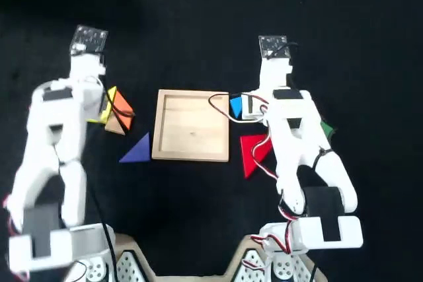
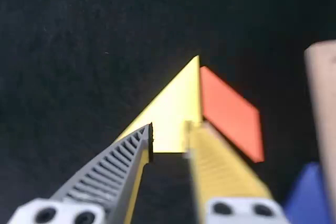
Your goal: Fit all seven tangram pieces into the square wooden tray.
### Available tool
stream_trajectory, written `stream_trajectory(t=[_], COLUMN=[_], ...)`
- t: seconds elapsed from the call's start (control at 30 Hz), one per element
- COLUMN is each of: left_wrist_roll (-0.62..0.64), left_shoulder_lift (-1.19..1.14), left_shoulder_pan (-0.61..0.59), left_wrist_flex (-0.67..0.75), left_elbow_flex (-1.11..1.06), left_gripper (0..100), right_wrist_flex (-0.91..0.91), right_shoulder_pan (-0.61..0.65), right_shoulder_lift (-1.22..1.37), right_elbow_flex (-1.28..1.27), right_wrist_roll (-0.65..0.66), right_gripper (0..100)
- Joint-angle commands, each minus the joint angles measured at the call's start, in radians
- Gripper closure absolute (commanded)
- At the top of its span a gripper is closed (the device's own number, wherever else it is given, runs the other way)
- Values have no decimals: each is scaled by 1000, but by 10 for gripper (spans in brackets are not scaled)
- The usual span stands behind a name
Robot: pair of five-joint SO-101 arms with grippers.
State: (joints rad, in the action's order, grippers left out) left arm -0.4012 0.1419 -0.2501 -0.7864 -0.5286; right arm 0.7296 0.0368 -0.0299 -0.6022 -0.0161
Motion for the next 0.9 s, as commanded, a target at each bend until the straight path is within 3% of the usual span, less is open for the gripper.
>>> stream_trajectory(t=[0.0, 0.1, 0.33, 0.4, 0.5, 0.87], left_wrist_roll=[-359, -497, -526, -568, -637, -784], left_shoulder_lift=[-244, -385, -571, -591, -605, -720], left_shoulder_pan=[-73, -70, -54, -50, -33, -36], left_wrist_flex=[-164, -261, -315, -361, -439, -388], left_elbow_flex=[375, 526, 725, 745, 791, 834], left_gripper=[777, 776, 725, 668, 663, 683], right_wrist_flex=[-43, -75, -97, -98, -98, -98], right_shoulder_pan=[-9, -8, -8, -8, -8, -8], right_shoulder_lift=[-5, -5, -5, -5, -5, -4], right_elbow_flex=[50, 25, 10, 10, 10, 10], right_wrist_roll=[-5, 35, 49, 51, 51, 51], right_gripper=[851, 851, 851, 851, 851, 851])
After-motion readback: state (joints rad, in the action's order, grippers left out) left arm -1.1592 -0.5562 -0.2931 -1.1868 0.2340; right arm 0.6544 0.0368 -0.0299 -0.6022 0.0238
